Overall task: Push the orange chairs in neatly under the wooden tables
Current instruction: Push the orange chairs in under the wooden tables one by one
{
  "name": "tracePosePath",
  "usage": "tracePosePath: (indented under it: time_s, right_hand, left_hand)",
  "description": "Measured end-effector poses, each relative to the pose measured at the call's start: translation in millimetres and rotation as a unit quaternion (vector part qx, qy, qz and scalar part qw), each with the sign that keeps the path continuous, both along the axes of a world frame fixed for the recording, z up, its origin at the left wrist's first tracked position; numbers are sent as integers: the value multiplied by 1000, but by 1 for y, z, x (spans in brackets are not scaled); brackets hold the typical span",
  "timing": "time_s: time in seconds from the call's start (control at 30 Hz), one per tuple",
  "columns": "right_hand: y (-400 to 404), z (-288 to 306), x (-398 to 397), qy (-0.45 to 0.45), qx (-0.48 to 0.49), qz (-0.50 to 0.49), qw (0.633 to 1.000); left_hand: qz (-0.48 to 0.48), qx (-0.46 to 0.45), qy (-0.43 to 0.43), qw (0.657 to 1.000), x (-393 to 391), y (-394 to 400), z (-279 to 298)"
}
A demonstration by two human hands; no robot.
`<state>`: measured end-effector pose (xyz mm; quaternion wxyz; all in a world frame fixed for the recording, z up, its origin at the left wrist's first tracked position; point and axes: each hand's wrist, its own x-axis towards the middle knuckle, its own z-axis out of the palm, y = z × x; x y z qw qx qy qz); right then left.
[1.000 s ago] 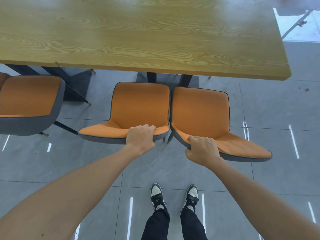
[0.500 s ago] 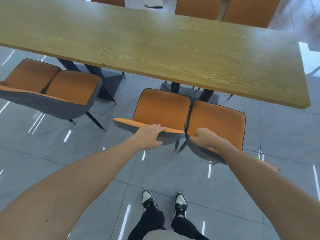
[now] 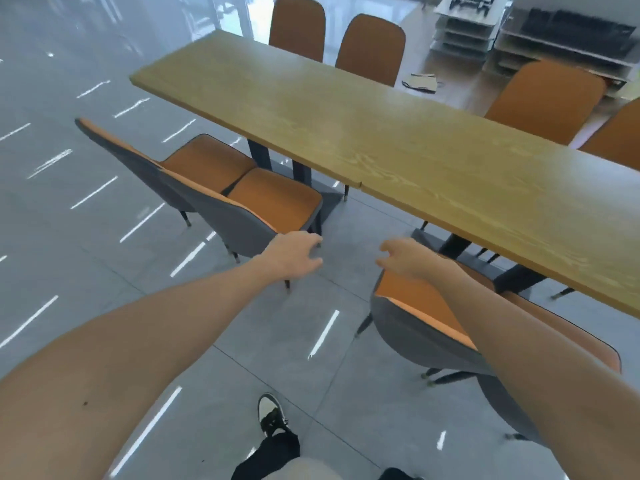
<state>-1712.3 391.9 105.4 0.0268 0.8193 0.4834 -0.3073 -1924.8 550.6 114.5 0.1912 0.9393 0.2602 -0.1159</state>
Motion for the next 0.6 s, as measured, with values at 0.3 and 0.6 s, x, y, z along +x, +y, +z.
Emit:
tracePosePath:
  time_s: [0.3, 0.6]
  right_hand:
    - [239, 21, -124, 11, 147, -22, 989]
    - [436, -15, -190, 12, 205, -32, 978]
  left_hand:
    - [89, 96, -83, 988, -128, 211, 29]
    - [123, 114, -46, 985, -191, 404, 3]
